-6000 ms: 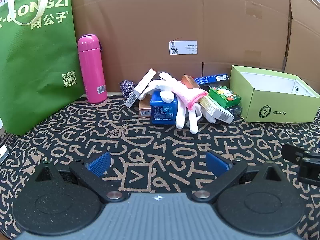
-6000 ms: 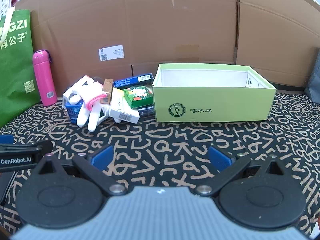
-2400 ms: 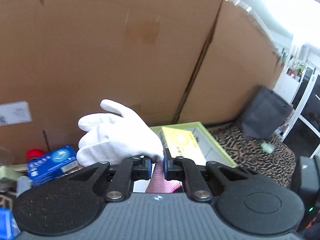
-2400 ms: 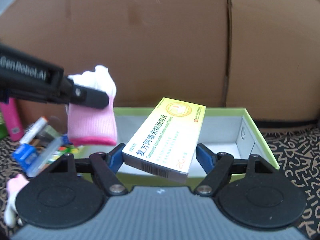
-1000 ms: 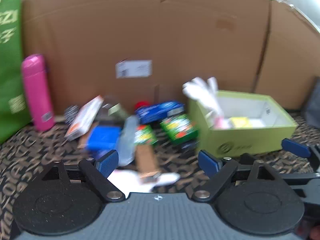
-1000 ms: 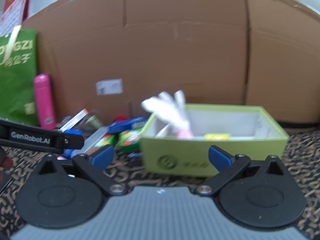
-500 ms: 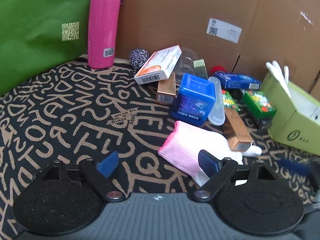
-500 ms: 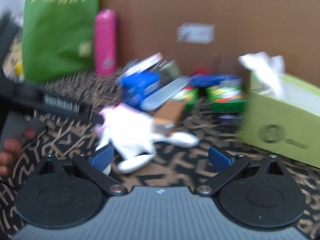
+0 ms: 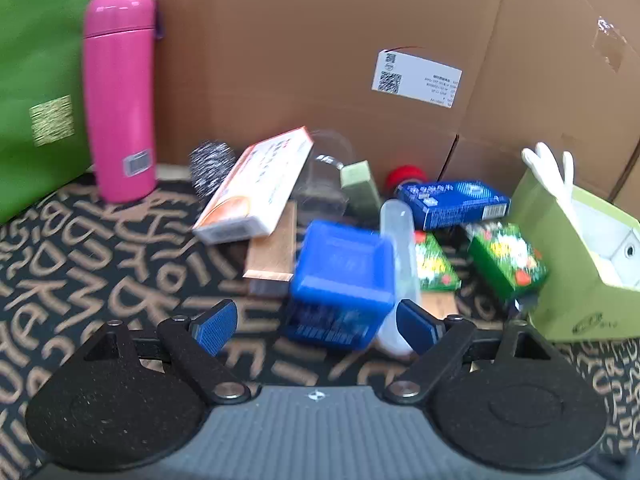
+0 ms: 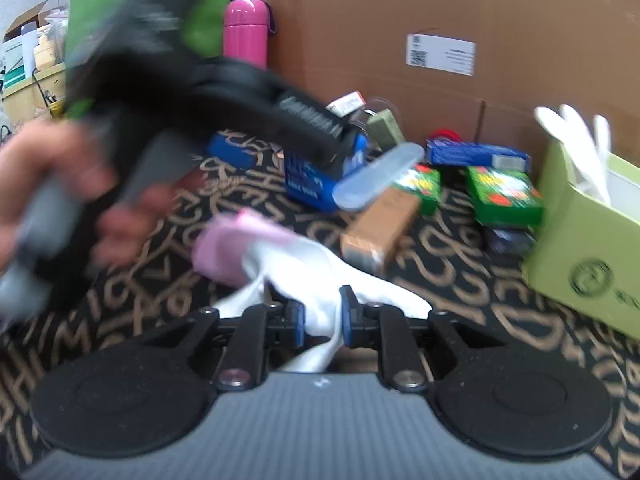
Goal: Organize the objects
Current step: 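Grasp the pink-cuffed glove with the right tool while the left tool grasps the blue container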
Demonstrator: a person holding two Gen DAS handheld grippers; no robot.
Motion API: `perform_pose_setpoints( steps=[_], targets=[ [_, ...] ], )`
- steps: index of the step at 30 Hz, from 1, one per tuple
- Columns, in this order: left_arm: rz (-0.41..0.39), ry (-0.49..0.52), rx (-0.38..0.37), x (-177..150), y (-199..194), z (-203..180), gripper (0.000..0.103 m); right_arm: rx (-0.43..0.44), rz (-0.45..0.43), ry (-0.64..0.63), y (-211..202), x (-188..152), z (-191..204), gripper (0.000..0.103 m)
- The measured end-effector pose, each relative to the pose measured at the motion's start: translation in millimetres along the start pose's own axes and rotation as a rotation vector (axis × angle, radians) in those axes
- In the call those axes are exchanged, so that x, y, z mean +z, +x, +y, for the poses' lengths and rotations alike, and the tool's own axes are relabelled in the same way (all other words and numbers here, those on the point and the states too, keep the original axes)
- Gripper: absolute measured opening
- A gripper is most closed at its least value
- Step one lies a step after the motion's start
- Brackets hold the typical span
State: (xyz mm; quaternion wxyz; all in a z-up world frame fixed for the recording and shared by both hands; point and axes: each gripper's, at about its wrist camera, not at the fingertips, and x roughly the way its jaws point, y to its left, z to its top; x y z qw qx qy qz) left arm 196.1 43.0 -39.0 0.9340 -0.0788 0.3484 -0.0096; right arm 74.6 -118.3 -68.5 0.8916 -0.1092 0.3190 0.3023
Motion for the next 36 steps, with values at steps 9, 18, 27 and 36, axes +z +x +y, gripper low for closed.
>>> perform_pose_setpoints(
  steps=[9,18,27,36],
  targets=[
    [0.037,0.112,-0.104,-15,-16,1,0.06,0.065,0.064,0.025,-45,-22,-8,0.023],
    [0.075,0.203,-0.111,-70,-78,15,0.07,0.141,0.033,-0.141,-58,-23,18,0.075],
    [0.088,0.193,-0.046,-67,-53,5,0.07,0.167,0.049,-0.075,-23,-20,16,0.074],
    [0.09,0.173,-0.027,-67,-48,-2,0.065,0.128,0.027,-0.053,-32,-22,15,0.018]
  ],
)
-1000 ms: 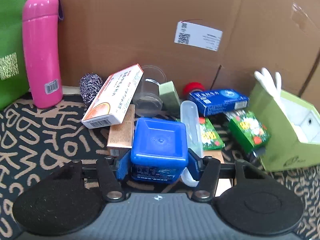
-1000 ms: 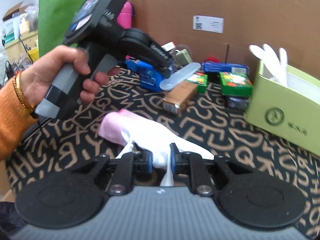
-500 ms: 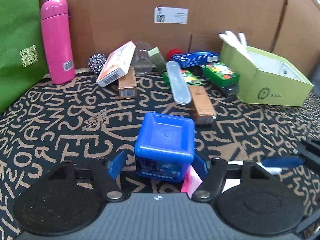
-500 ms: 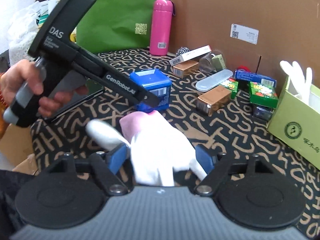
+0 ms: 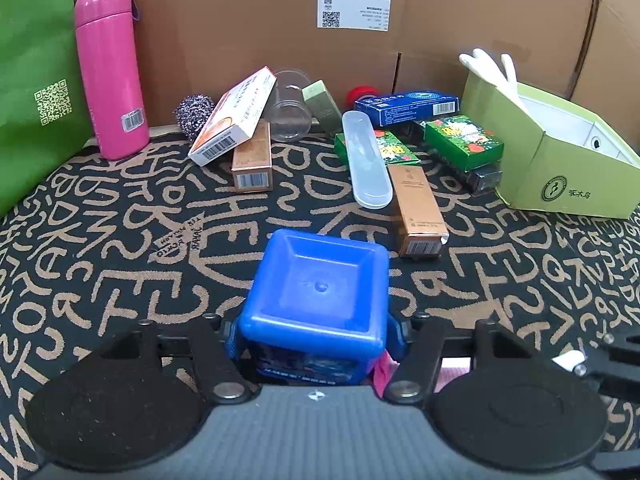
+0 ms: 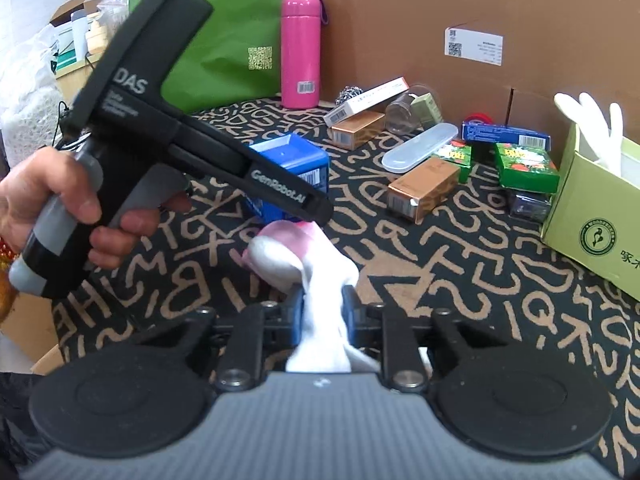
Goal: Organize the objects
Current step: 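Grasp the pink-cuffed glove with the right tool while the left tool grasps the blue container, then carry glove and blue container into the shoebox and release both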
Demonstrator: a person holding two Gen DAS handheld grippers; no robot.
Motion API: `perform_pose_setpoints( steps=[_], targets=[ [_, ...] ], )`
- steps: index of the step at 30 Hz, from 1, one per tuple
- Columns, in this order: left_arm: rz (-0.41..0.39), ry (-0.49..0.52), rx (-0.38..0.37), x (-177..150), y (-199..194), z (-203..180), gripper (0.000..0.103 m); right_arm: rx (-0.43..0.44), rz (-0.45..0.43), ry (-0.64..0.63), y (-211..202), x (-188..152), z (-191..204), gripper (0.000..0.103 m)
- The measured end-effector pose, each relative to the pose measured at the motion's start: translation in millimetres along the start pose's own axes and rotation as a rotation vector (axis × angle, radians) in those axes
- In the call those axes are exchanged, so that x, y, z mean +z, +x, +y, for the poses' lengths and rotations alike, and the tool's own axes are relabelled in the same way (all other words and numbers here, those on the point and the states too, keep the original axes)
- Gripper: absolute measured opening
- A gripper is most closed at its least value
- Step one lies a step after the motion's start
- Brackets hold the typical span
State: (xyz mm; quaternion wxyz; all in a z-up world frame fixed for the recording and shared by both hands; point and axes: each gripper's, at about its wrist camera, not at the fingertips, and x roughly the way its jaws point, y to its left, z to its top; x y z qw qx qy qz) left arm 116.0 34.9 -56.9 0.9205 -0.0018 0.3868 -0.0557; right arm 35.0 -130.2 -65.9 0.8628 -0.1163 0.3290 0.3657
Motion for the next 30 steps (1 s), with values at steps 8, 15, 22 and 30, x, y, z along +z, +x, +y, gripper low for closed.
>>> perform_pose_setpoints(
  steps=[8,15,22,30],
  targets=[
    [0.004,0.019,-0.013,0,-5,-9,0.059,-0.013,-0.055,0.068,-23,-1,-15,0.015],
    [-0.051,0.061,-0.076,15,-24,-33,0.059,-0.085,-0.154,0.19,-62,-2,-55,0.015],
    [-0.173,0.116,-0.233,64,-46,-88,0.059,-0.275,-0.279,0.296,-112,6,-109,0.015],
    [-0.273,0.16,-0.339,125,-34,-160,0.059,-0.471,-0.321,0.347,-129,32,-179,0.015]
  ],
)
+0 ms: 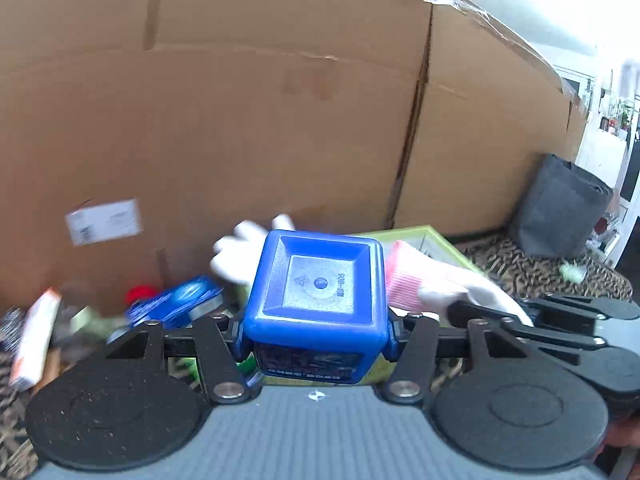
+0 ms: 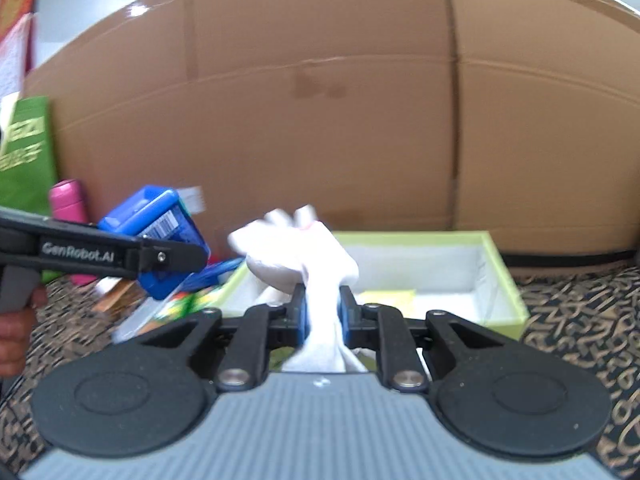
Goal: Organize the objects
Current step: 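Carry glove and blue container into the shoebox and release both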
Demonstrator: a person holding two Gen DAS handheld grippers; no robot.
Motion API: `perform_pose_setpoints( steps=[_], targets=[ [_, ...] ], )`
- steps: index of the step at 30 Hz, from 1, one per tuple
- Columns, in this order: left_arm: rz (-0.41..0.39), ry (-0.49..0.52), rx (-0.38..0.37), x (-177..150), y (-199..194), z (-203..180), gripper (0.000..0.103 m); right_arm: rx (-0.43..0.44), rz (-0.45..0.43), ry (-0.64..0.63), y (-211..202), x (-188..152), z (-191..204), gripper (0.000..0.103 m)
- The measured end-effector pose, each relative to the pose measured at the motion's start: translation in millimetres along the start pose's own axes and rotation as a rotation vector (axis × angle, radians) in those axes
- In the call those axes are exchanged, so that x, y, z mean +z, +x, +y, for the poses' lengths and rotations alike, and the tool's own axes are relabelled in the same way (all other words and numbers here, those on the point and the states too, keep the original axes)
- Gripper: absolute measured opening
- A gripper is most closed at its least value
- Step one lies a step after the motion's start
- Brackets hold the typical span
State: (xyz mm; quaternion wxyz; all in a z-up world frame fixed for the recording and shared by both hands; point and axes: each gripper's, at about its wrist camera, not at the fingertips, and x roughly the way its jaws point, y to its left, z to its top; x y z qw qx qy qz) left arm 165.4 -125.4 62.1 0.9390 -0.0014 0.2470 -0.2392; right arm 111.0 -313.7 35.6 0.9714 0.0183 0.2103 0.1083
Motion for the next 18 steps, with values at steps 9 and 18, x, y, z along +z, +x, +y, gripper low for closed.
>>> perform_pose_setpoints(
  steps=[9,18],
  targets=[
    [0.04,0.01,0.06,16,92,-10,0.059,-0.186,0.052,-0.056,82,22,-32,0.015],
    [0.017,0.007,0.106,8,113,-1,0.088,-0.241,0.141,-0.092,126,2,-36,0.062]
  ],
)
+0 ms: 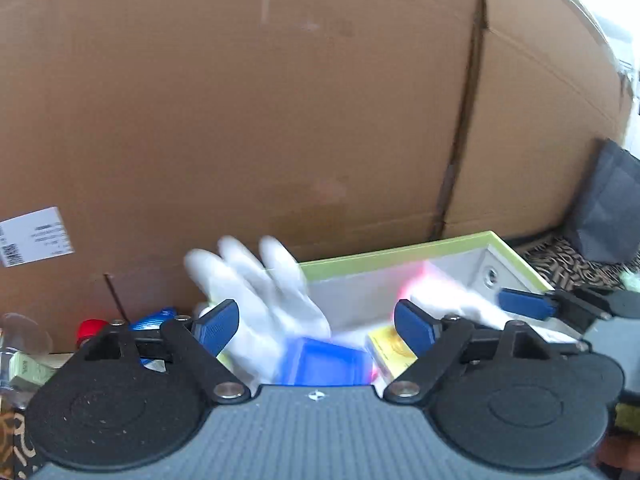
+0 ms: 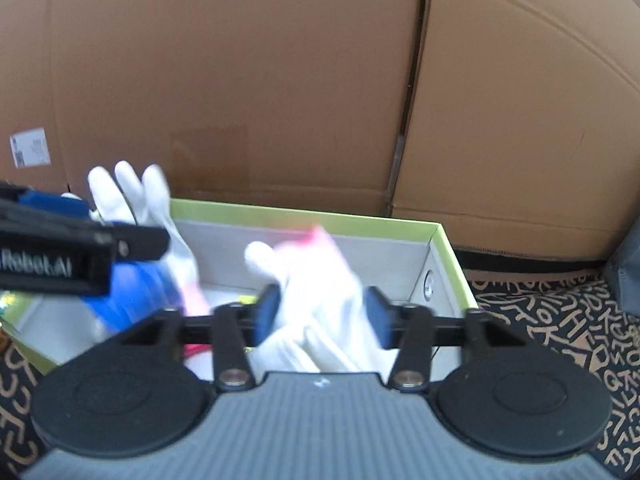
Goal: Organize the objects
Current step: 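Carry glove and blue container into the shoebox and release both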
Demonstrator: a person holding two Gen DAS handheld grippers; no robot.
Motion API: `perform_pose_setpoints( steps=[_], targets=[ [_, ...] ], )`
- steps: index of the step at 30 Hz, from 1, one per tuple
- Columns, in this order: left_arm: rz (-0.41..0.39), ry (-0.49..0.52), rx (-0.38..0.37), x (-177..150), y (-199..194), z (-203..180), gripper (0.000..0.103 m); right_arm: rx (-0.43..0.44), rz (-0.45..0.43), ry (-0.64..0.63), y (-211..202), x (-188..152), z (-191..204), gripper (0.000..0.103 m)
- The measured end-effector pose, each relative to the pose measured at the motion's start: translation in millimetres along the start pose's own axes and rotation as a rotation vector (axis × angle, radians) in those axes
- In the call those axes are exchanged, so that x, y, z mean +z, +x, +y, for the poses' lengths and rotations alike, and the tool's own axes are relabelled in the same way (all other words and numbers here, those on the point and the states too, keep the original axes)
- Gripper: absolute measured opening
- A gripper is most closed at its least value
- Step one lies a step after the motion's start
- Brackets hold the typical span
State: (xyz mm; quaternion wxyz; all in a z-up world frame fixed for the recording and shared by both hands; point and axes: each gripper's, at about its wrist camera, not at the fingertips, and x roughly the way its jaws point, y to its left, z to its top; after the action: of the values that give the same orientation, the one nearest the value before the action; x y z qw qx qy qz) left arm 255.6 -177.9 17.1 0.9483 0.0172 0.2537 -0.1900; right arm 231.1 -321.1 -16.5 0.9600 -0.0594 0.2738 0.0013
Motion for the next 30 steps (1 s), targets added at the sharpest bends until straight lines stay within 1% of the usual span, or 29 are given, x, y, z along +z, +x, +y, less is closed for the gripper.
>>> perform_pose_setpoints(
  steps=[1,3,5,7,8,9,15,17,20,23,25,28,30],
  targets=[
    [-0.002,-0.005,-0.001,0,-1,2,0.089,-0.008,-0.008,-0.013,-1,-2,2,0.074],
    [0.001,-0.024,0.0,-1,-5,6,0.089,-0.027,-0.019,-0.026,-5,-4,5,0.085],
    [-0.004,-0.027,0.005,0,-11,9,0.089,-0.031,-0.022,-0.02,-10,-6,5,0.09],
    [-0.016,-0.016,0.018,0,-21,12,0.089,-0.022,-0.032,-0.011,-21,-4,8,0.097],
    [-0.025,-0.011,0.02,0,-27,14,0.089,-0.017,-0.043,-0.008,-22,7,4,0.1],
    [-0.036,-0.008,0.02,-1,-36,16,0.089,-0.015,-0.059,-0.007,-31,9,6,0.103],
    [-0.075,-0.043,0.056,-17,-85,33,0.091,0.035,-0.163,0.008,-88,14,22,0.103],
    [-0.075,-0.061,0.072,-26,-106,43,0.091,0.052,-0.189,0.017,-105,10,30,0.103],
    [-0.069,-0.087,0.106,-45,-129,58,0.091,0.104,-0.217,0.031,-128,2,44,0.103],
    [-0.063,-0.132,0.153,-69,-149,78,0.092,0.163,-0.223,0.036,-143,-11,59,0.103],
    [-0.036,-0.157,0.182,-87,-156,90,0.092,0.193,-0.213,0.041,-152,-19,73,0.103],
    [-0.002,-0.177,0.211,-114,-156,106,0.092,0.233,-0.176,0.055,-154,-38,91,0.103],
    [0.032,-0.181,0.229,-127,-147,116,0.092,0.261,-0.136,0.062,-149,-50,103,0.103]
  ],
)
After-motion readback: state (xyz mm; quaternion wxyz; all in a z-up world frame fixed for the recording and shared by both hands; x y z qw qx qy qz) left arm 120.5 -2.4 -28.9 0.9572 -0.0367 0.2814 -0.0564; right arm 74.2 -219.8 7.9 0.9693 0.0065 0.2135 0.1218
